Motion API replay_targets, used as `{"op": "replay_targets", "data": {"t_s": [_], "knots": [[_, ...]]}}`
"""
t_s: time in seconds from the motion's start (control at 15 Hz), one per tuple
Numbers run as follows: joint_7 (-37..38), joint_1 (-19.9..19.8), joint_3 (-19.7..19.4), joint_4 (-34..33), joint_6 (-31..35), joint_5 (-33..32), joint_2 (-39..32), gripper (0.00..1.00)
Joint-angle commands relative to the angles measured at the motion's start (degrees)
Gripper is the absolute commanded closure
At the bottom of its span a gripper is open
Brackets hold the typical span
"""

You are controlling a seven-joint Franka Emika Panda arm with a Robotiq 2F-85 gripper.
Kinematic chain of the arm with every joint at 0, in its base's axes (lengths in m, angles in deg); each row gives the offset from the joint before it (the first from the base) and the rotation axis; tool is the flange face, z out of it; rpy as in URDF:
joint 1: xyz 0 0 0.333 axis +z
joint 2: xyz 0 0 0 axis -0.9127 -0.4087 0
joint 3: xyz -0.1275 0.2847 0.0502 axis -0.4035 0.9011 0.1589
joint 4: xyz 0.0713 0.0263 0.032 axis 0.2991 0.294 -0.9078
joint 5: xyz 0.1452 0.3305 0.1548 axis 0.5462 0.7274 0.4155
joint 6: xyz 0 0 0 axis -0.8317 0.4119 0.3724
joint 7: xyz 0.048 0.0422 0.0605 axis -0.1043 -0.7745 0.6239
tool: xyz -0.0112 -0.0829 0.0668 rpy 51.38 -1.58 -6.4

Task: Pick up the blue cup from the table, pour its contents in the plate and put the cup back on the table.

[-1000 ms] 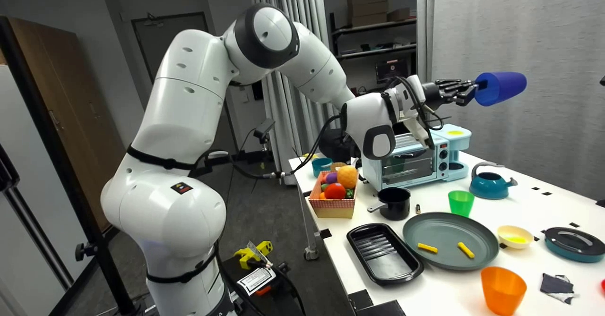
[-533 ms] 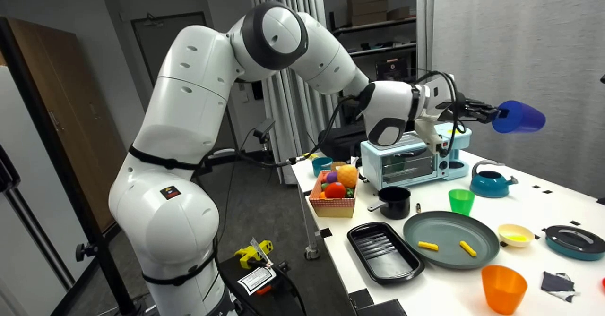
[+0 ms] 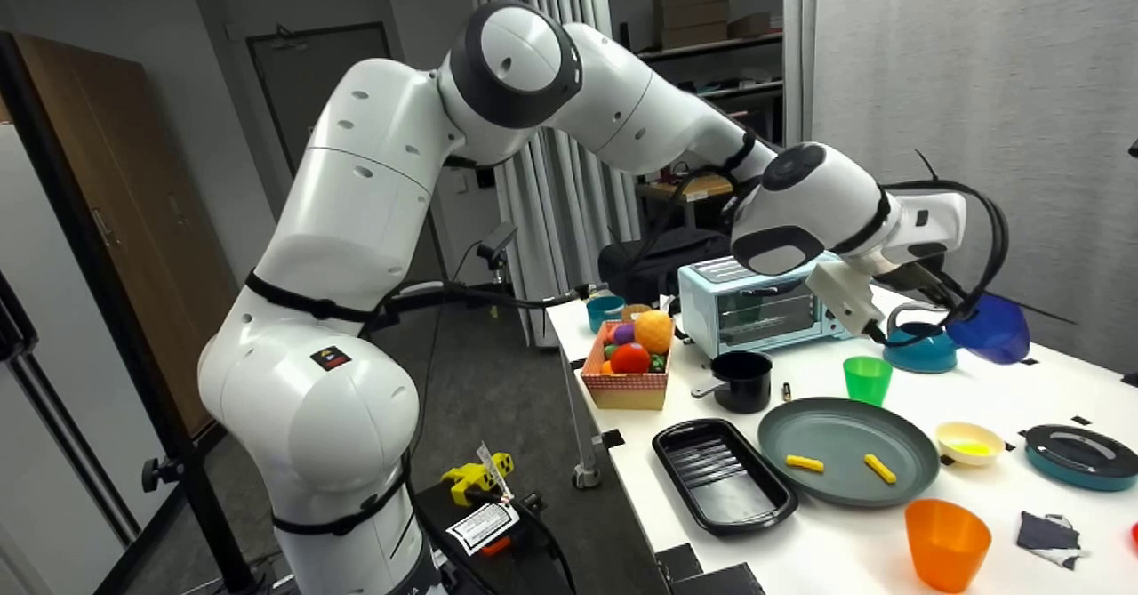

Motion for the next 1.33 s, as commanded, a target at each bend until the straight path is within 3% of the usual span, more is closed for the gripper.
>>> {"op": "replay_targets", "data": {"t_s": [0.0,0.13,0.33,0.6,0.73,1.0,1.27], "knots": [[14.98,8.27,-13.52,-0.43,-15.55,-11.30,-6.93,0.99],[23.47,10.86,-18.92,-2.87,-25.61,-18.48,-10.66,0.99],[36.00,10.32,-20.88,-9.07,-39.43,-31.75,-12.56,0.99],[48.33,-0.86,-8.74,-20.05,-50.85,-51.36,-9.52,0.99],[51.63,-6.42,-2.00,-25.17,-55.19,-57.16,-10.42,0.99],[55.70,-15.47,8.39,-31.92,-59.47,-64.01,-13.42,0.99],[57.59,-20.15,12.83,-35.95,-61.99,-67.02,-17.01,0.99]]}}
